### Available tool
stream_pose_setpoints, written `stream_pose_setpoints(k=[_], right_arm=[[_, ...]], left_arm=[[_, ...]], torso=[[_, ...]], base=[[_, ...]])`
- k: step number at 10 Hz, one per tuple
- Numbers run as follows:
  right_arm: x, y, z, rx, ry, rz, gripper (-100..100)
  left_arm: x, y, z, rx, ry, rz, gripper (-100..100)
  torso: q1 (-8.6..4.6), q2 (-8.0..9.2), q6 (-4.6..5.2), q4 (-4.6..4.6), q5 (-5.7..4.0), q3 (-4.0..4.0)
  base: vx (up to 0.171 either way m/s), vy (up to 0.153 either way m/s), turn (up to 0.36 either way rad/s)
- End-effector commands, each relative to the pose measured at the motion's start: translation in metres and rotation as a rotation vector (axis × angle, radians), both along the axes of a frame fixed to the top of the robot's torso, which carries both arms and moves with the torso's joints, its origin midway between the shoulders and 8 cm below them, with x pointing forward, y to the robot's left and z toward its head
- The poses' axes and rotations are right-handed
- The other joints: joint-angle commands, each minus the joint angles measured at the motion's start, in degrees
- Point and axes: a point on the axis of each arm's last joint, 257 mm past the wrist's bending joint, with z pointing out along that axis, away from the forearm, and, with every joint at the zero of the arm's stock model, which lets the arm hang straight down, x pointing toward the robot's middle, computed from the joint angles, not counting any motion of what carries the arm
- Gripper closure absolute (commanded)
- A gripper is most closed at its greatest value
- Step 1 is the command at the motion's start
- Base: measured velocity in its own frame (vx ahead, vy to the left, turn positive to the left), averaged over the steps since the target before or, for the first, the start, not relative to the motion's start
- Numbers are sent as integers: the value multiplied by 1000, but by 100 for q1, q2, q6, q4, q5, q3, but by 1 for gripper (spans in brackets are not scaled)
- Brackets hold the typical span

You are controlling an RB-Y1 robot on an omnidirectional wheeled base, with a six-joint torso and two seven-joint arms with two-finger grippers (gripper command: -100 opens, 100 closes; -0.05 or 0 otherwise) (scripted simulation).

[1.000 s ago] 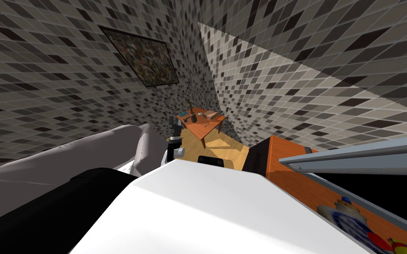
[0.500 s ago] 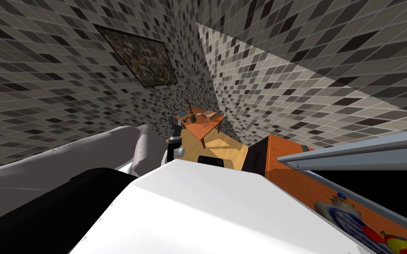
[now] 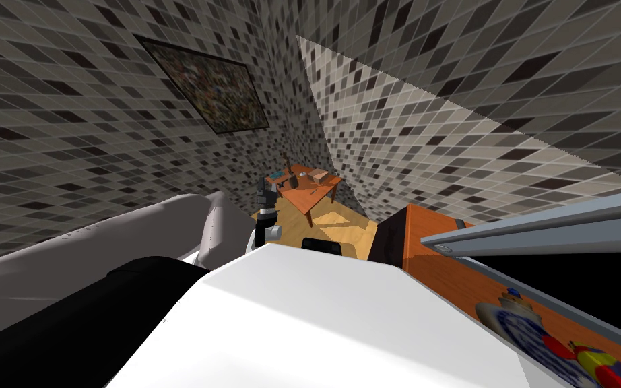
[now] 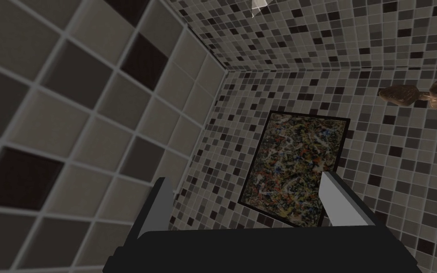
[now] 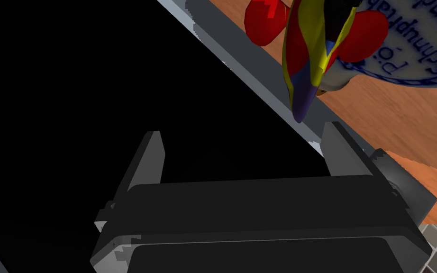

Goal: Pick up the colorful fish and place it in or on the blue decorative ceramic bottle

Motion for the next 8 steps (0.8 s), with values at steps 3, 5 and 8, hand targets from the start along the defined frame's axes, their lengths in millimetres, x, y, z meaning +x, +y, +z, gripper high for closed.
stream_pose_setpoints(k=[3,5,8], right_arm=[[9,-2,3,3,-5,5,-100],[17,-4,7,2,11,23,-100],[23,-6,11,4,16,33,-100]], left_arm=[[0,0,0,0,0,0,0],[0,0,0,0,0,0,0],[0,0,0,0,0,0,0]], torso=[[-1,0,1,0,0,0],[-1,0,-1,0,0,0],[0,0,0,0,0,0]], base=[[2,2,-32],[1,2,-33],[2,5,-44]])
